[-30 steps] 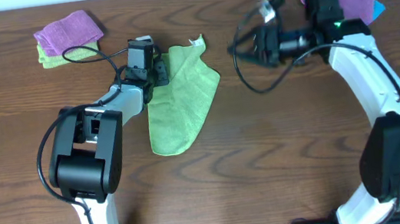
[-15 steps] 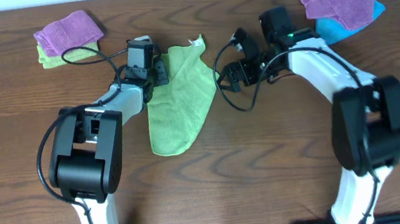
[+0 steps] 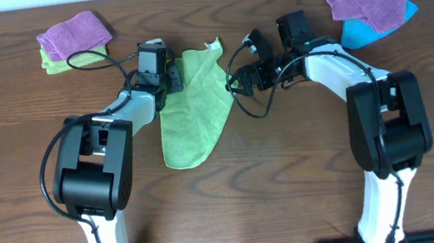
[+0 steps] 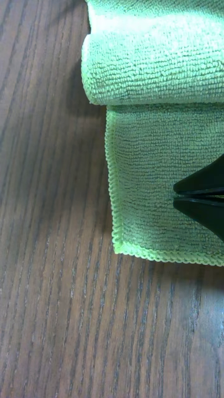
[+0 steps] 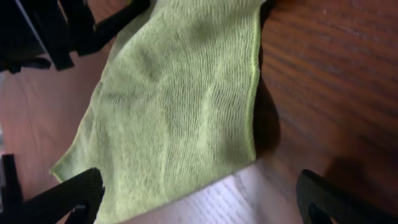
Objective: Fold the cloth
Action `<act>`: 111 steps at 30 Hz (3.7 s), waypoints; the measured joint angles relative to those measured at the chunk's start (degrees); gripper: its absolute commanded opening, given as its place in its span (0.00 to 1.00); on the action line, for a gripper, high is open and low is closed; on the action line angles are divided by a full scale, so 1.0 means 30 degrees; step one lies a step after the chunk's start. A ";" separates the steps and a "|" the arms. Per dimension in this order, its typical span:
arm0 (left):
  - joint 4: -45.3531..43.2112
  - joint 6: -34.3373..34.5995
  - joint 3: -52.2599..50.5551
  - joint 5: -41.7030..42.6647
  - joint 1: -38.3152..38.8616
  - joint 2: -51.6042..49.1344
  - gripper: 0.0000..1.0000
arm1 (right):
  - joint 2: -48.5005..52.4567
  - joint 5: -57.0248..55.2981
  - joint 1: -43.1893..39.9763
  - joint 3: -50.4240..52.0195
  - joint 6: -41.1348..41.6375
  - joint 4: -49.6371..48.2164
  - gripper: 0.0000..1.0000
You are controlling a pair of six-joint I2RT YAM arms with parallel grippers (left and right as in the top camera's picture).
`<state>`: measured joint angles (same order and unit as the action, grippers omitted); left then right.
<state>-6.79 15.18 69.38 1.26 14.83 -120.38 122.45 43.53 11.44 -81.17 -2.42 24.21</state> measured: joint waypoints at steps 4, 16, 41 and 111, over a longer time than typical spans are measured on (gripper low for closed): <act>0.0000 0.0007 0.0000 0.0000 0.0000 0.0000 0.06 | 0.0576 0.0474 0.0073 0.0000 0.0656 -0.1341 0.99; 0.0000 0.0007 0.0000 0.0000 0.0000 0.0000 0.05 | 0.1668 0.1880 0.0874 -0.0036 0.3067 -0.4364 0.99; 0.0036 0.0007 0.0000 -0.1020 0.0022 0.0000 0.05 | 0.0015 0.5166 0.1268 -0.0240 0.3432 0.3096 0.93; 0.1311 0.0452 0.0386 -0.2215 0.0386 0.0000 0.06 | -0.0736 -1.1016 0.2018 -0.1537 0.0889 0.2739 0.02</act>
<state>-2.85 16.53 70.54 -5.39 15.99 -120.38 120.25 10.48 17.50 -85.78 0.25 32.42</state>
